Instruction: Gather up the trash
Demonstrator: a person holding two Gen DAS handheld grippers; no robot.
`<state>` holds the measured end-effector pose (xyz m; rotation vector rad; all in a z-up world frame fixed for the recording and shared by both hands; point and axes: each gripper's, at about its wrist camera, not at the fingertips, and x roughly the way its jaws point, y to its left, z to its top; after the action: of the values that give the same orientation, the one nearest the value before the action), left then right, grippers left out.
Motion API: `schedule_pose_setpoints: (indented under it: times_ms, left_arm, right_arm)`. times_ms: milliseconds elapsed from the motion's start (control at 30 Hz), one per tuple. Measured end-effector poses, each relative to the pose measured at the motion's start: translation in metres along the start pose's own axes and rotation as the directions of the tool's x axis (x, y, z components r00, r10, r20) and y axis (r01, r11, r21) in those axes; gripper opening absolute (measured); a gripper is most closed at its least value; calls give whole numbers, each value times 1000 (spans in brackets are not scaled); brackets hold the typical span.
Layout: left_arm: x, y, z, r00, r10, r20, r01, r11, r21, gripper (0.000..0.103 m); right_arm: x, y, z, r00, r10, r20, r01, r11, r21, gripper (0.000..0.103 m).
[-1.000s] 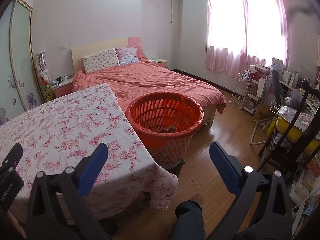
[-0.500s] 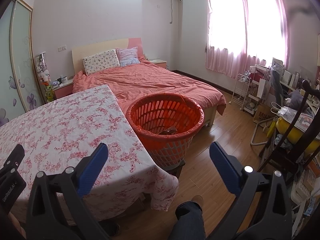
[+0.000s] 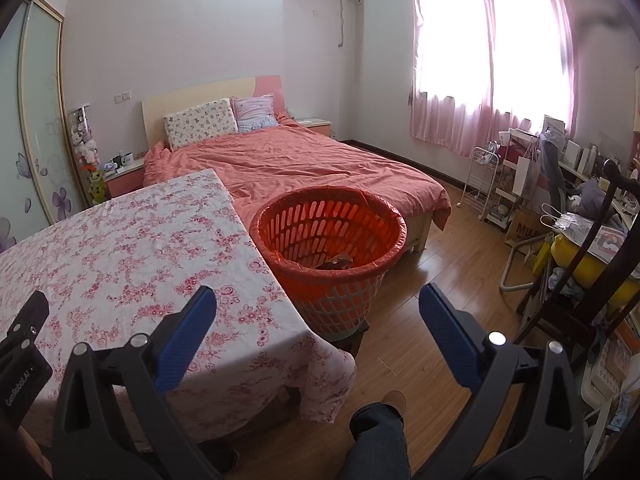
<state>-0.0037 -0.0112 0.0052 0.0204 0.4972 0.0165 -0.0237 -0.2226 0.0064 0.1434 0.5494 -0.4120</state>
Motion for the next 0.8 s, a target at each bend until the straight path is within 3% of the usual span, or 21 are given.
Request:
schedule_pose_setpoints:
  times_ms: [800]
  left_arm:
    - [0, -2, -1, 1000, -1, -3, 1, 1000, 1, 101]
  right_arm:
    - [0, 0, 0, 1000, 0, -1, 0, 1000, 0, 99]
